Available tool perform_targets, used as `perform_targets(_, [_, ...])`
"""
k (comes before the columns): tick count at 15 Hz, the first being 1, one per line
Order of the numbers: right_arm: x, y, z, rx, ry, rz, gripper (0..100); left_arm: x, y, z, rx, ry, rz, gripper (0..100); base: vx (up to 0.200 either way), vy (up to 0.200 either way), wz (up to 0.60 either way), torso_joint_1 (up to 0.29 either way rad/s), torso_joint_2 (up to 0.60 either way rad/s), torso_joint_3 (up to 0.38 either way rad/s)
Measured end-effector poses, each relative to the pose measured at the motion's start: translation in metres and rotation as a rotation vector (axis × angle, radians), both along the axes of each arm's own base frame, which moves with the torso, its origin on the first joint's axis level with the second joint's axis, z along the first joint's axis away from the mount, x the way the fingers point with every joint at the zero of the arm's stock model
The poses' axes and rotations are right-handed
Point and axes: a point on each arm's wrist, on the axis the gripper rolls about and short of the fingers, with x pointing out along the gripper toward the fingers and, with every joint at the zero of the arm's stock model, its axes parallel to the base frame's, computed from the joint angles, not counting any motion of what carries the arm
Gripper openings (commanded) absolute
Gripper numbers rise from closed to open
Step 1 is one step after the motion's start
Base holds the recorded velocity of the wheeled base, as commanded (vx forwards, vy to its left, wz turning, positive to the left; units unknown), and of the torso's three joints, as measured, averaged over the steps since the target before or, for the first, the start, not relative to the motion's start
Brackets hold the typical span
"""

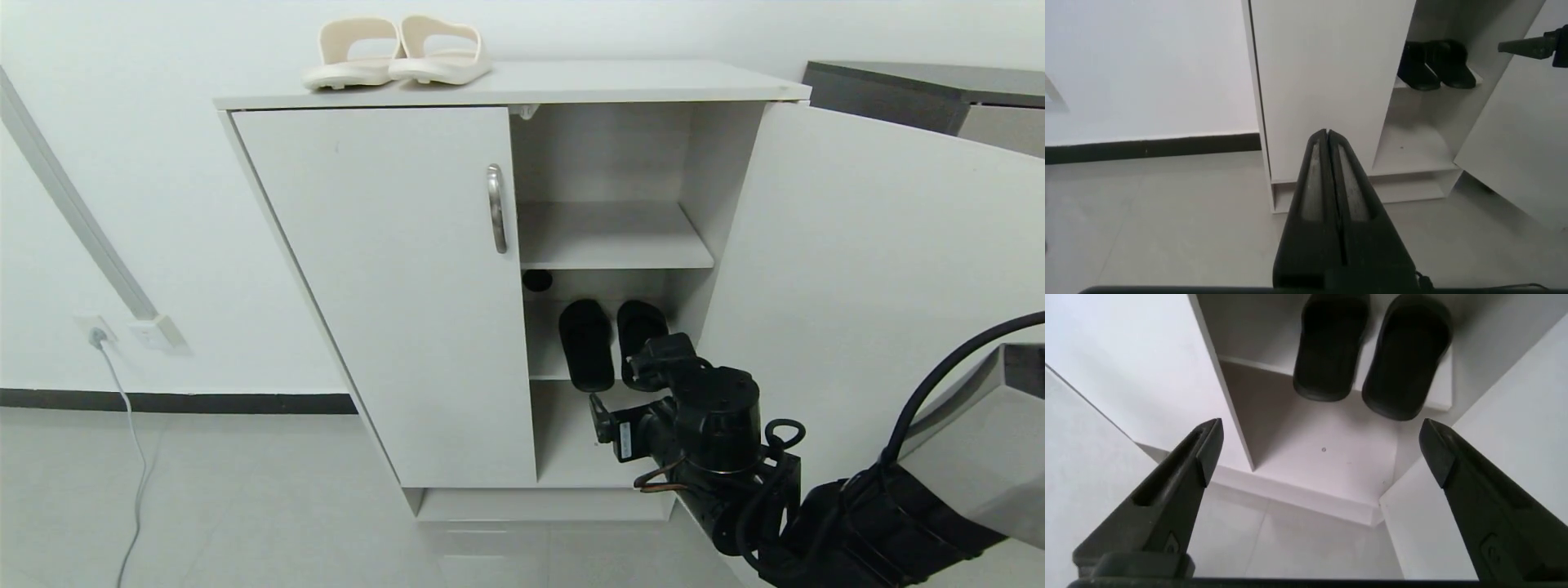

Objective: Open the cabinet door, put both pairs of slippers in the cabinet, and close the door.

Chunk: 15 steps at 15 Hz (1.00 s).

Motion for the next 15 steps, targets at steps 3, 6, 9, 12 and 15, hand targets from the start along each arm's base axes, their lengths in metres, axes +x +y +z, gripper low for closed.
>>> perform_targets(3, [0.0003,-0.0003,0.0006,0.006,-0.006,-0.004,100,0.0000,0.0000,0.0000,0.000,0.000,0.000,0,0.000,0.000,0.00,-0.002,0.00,0.052])
perform_targets(6, [0.0002,-0.0002,0.0001,0.005,-0.006,-0.004,100,0.0000,0.0000,0.0000,0.001,0.000,-0.001,0,0.000,0.000,0.00,0.000,0.00,0.000])
perform_targets(9, [-0.0005,-0.0002,-0.0022,0.000,0.000,-0.003,100,0.0000,0.0000,0.0000,0.000,0.000,0.000,0,0.000,0.000,0.00,0.000,0.00,0.000])
perform_targets(12, [-0.0009,0.0000,-0.0032,-0.002,0.003,-0.002,100,0.0000,0.0000,0.0000,0.000,0.000,0.000,0,0.000,0.133,0.00,0.003,0.00,0.003])
perform_targets(15, [-0.0011,-0.0006,-0.0041,-0.004,0.004,-0.004,100,0.0000,0.0000,0.0000,-0.001,0.000,0.001,0,0.000,0.200,0.00,0.010,0.00,0.014])
